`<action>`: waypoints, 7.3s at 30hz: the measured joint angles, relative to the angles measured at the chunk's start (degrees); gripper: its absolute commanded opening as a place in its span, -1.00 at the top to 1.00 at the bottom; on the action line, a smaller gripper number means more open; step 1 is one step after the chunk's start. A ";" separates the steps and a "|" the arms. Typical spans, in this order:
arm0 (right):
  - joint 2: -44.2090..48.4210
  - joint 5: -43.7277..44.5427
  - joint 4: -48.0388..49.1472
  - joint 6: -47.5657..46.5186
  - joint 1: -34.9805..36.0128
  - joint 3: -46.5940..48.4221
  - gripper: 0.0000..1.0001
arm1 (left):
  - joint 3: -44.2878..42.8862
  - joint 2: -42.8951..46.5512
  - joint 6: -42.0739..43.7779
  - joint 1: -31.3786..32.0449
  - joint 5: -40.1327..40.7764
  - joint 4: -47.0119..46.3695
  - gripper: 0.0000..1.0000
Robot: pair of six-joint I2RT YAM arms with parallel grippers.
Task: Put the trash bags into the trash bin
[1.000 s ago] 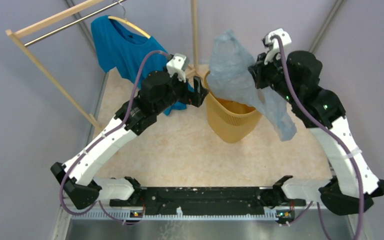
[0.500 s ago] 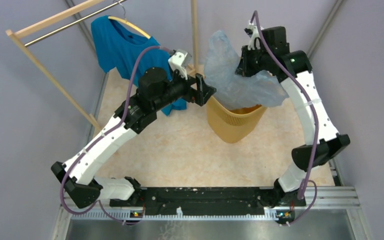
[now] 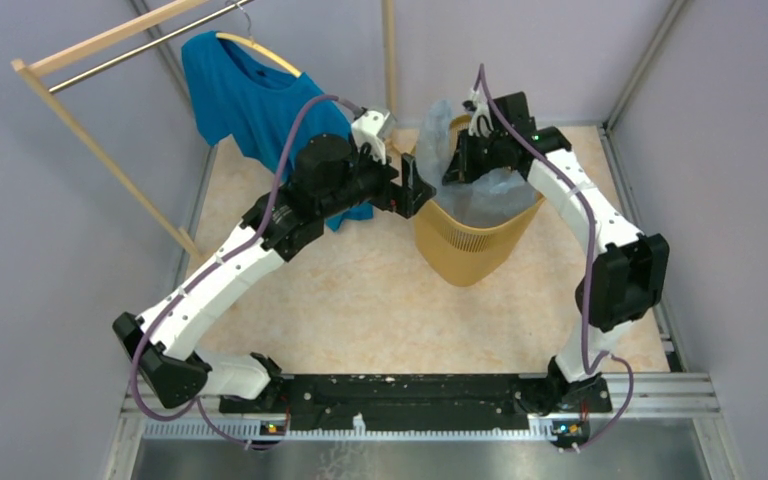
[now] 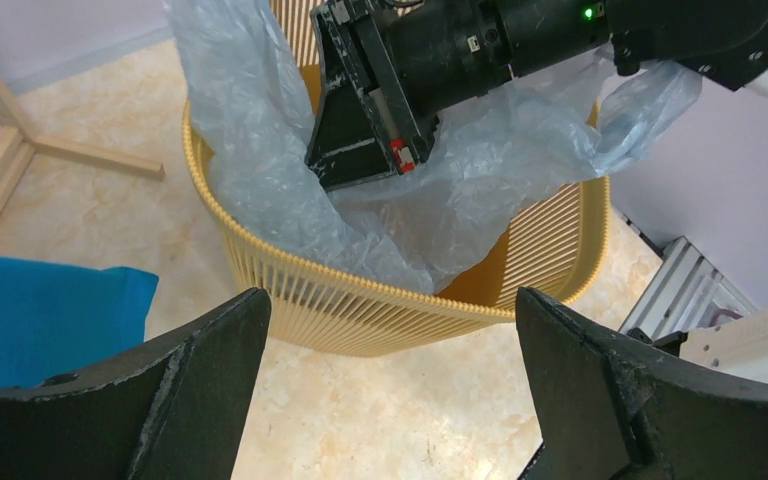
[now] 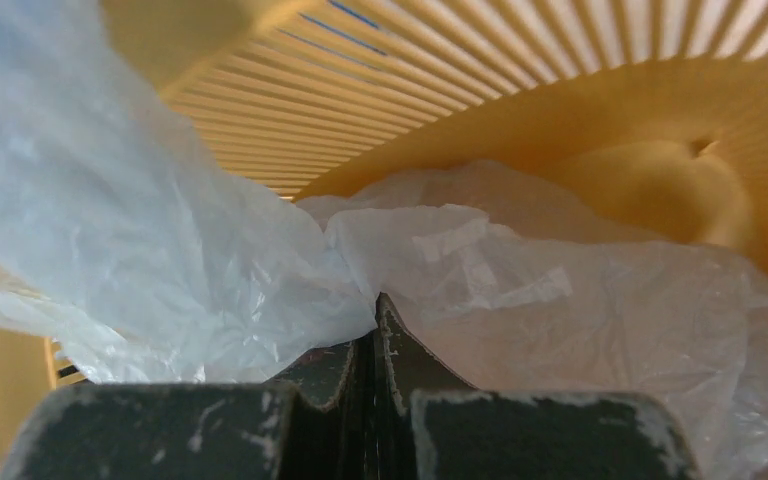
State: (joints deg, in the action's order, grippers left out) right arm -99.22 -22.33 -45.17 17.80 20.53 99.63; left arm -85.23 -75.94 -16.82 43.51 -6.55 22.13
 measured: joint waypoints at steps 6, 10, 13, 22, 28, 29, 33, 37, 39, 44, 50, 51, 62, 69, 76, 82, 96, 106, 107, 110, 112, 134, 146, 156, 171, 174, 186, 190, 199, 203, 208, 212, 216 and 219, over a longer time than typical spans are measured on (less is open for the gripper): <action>3.39 -3.76 10.08 8.20 1.60 -10.47 1.00 | 2.89 0.61 0.04 -0.04 2.29 1.46 -0.97; 9.27 -3.26 18.01 15.47 4.87 -15.91 1.00 | 4.33 2.01 0.31 -0.11 3.91 3.78 -0.97; 12.72 -0.79 23.74 20.41 9.11 -17.97 1.00 | 4.33 3.67 0.66 -0.15 5.88 5.20 -0.97; 17.64 6.73 40.24 34.97 17.44 -27.78 1.00 | 4.33 10.21 1.77 -0.24 11.76 8.28 -0.97; 17.68 10.01 43.41 38.32 17.97 -30.69 1.00 | 4.46 14.71 1.75 -0.28 14.32 8.28 -0.97; 17.68 10.54 42.93 37.11 17.97 -30.21 1.00 | 4.46 15.08 1.77 -0.28 14.60 8.17 -0.97; 17.68 12.96 35.67 27.23 17.97 -24.74 1.00 | 1.51 13.25 1.81 -0.31 14.93 8.44 -0.97; 18.23 14.14 32.00 18.34 17.97 -20.72 0.99 | -5.25 7.26 1.68 -0.31 14.73 7.82 -0.97; 18.88 14.05 30.47 14.71 17.97 -20.17 0.98 | -8.11 4.20 1.53 -0.31 14.80 6.71 -0.97; 19.37 12.37 27.91 9.40 17.97 -19.91 0.98 | -12.87 -2.23 0.39 -0.31 17.00 5.20 -0.97; 19.37 10.84 27.41 7.32 17.97 -19.91 0.98 | -15.93 -6.99 -0.87 -0.35 18.69 3.23 -0.70; 19.37 10.60 27.39 7.17 17.97 -19.91 0.98 | -16.17 -7.52 -0.76 -0.35 19.37 2.89 -0.53; 21.27 11.34 22.88 3.39 17.97 -19.91 -0.08 | -16.83 -10.60 2.36 -0.46 25.44 0.90 0.98; 23.87 17.05 16.28 -1.11 16.85 -17.31 -0.78 | -9.31 -8.59 3.08 -0.46 23.93 -3.10 1.00; 24.61 12.92 15.72 -1.51 3.02 -12.94 -0.97 | -3.80 -5.09 3.32 -0.46 22.86 -5.20 1.00; 24.57 9.01 16.94 -1.14 -4.52 -10.14 -0.97 | -3.67 -3.50 3.43 -0.48 22.18 -5.64 1.00; 14.14 -13.00 37.90 18.67 -20.50 -24.52 -0.83 | 0.20 1.25 1.05 -0.48 14.58 -5.05 1.00; 15.67 -20.33 54.80 32.48 -20.55 -40.46 -0.77 | 6.54 7.37 1.55 -0.50 10.14 -5.90 1.00; 16.55 -20.68 56.26 33.77 -20.55 -42.40 -0.77 | 6.62 7.48 1.55 -0.50 10.14 -5.84 1.00; 20.22 -19.80 59.56 36.61 -20.31 -47.39 -0.76 | 6.64 7.72 1.55 -0.50 10.27 -5.81 1.00; 23.96 -17.64 60.19 37.83 -19.87 -50.71 -0.77 | 6.67 8.13 1.77 -0.50 10.54 -5.70 1.00; 54.51 16.31 24.37 12.33 0.00 -44.26 -0.90 | 12.68 18.38 3.58 -0.50 13.42 -5.44 1.00; 43.82 2.12 18.56 -5.57 0.15 -31.17 -0.53 | 16.76 21.16 -2.47 -0.50 10.29 -3.43 1.00; 27.98 2.58 11.06 -15.78 9.55 -18.99 -0.10 | 18.71 19.26 -4.76 -0.52 7.74 -1.07 1.00; 25.16 12.04 10.43 -18.88 14.75 -18.38 0.95 | 17.29 16.24 -4.28 -0.52 5.92 -1.55 1.00; 25.83 13.16 12.66 -17.31 15.06 -19.93 1.00 | 16.06 15.45 -4.20 -0.52 5.92 -1.81 1.00; 32.92 40.15 13.18 -1.40 17.88 -25.90 1.00 | 11.80 10.21 -3.76 -0.52 7.39 -6.08 1.00; 32.92 47.08 8.15 0.20 20.79 -23.96 1.00 | 11.50 9.79 -3.19 -0.52 7.93 -6.78 1.00; 32.87 48.09 4.33 -1.86 21.09 -22.58 -0.21 | 12.63 11.21 -2.58 -0.52 8.22 -7.96 1.00; 32.87 45.86 0.26 -5.97 21.09 -16.20 -0.31 | 14.62 14.32 -2.43 -0.52 8.87 -8.04 1.00; 33.22 32.74 1.20 -7.08 21.11 -6.91 -0.51 | 15.56 16.94 -2.32 -0.52 9.25 -8.63 1.00; 31.39 25.79 1.09 -4.15 23.28 -2.71 -0.90 | 15.61 17.16 -2.34 -0.52 9.40 -8.92 1.00; 26.14 32.44 -2.10 -0.87 33.55 1.03 -0.97 | 15.61 17.16 -2.36 -0.52 9.44 -8.85 1.00; 21.31 43.08 -7.74 1.49 40.50 3.32 -0.97 | 15.61 17.16 -2.38 -0.52 9.51 -8.81 1.00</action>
State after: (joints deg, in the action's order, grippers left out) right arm -77.91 20.75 -52.90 19.29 61.04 102.96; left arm -69.63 -58.78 -19.20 42.98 2.96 13.32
